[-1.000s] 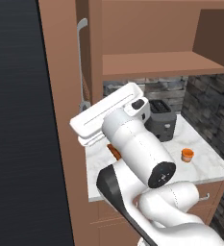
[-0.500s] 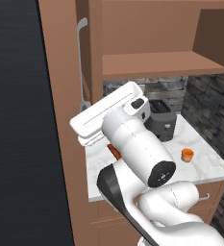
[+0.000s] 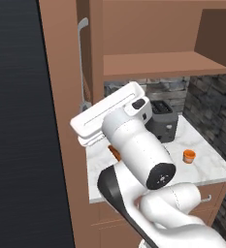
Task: Pick the bread, place it on the cutting board, pick the jam, place it on the counter, and close the cabinet.
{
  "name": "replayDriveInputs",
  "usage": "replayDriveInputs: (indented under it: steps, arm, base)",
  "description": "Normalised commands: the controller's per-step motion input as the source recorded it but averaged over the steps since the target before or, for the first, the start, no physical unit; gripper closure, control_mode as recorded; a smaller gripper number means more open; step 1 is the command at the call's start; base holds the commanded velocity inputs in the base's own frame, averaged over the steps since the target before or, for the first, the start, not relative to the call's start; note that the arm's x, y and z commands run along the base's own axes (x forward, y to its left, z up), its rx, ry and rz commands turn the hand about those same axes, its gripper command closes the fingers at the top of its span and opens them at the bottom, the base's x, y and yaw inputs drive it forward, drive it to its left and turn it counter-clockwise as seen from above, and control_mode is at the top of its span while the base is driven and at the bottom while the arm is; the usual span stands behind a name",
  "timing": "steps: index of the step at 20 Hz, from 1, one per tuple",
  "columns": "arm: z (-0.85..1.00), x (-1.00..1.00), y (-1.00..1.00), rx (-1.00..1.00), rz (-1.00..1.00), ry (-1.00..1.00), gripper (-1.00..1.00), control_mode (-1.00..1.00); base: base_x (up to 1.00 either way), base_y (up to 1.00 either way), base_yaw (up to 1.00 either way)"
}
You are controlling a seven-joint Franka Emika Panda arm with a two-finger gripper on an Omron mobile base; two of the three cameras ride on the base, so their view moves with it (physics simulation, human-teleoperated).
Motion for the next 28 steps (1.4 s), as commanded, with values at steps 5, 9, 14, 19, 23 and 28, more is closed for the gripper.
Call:
replayDriveInputs:
  steps: [5, 9, 14, 19, 23, 28]
  arm:
    - [0.0, 0.24, -0.32, 0.09, -0.01, 0.0, -1.0, -1.0]
    - [0.0, 0.0, -0.35, 0.07, 0.0, 0.0, -1.0, -1.0]
    - [0.0, 0.2, -0.32, 0.04, 0.0, 0.0, -1.0, -1.0]
    - [0.0, 0.43, -0.27, 0.03, 0.0, 0.0, -1.0, -1.0]
    - [0.0, 0.49, -0.21, 0.02, -0.01, 0.0, -1.0, -1.0]
    - [0.0, 0.47, -0.26, 0.03, -0.05, 0.0, -1.0, -1.0]
  base:
    - [0.0, 0.0, 0.0]
    - [0.0, 0.0, 0.0]
    - [0.0, 0.0, 0.0]
    - [0.0, 0.0, 0.0]
    - [0.0, 0.0, 0.0]
    - [0.0, 0.0, 0.0]
